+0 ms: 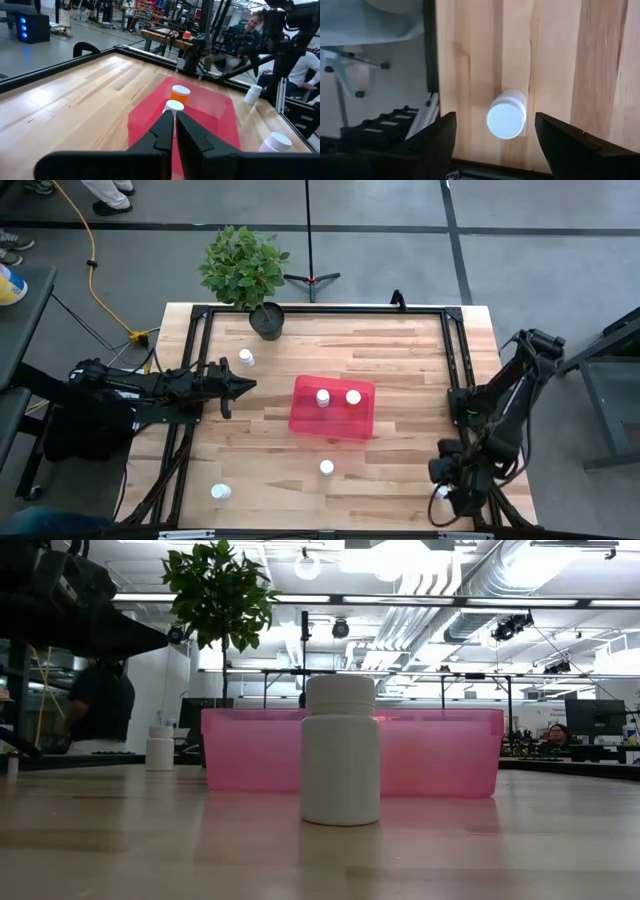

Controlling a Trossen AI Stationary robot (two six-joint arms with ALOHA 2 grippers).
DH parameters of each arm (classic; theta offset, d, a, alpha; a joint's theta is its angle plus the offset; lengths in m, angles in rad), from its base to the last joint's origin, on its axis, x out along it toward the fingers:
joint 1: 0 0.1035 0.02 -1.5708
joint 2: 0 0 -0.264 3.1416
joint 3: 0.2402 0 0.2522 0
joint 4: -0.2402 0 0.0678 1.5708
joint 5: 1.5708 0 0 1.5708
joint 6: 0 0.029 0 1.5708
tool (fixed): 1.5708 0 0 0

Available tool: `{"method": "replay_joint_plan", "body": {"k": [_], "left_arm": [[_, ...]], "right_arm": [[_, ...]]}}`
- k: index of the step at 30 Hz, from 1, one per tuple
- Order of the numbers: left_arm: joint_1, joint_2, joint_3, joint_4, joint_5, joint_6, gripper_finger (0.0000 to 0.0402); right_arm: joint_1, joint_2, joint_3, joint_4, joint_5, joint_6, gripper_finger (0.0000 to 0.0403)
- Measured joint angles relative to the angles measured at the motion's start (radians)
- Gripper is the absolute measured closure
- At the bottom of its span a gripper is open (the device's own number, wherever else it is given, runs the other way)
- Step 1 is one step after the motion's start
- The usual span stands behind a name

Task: Pick and place pill bottles into a basket
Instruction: Put the white medicine bottle into the bin

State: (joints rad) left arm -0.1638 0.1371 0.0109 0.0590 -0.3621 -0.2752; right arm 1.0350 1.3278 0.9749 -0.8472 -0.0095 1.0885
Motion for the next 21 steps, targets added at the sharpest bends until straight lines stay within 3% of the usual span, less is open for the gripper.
{"method": "replay_joint_plan", "body": {"k": [12, 21], "left_arm": [[0.0, 0.0, 0.0, 0.0, -0.011, 0.0, 0.0344], [0.0, 0.0, 0.0, 0.0, -0.015, 0.001, 0.0344]], "right_arm": [[0.056, 0.11, 0.0, 0.014, 0.003, 0.036, 0.0143], [0.062, 0.12, -0.003, 0.023, 0.044, 0.027, 0.0143]]}}
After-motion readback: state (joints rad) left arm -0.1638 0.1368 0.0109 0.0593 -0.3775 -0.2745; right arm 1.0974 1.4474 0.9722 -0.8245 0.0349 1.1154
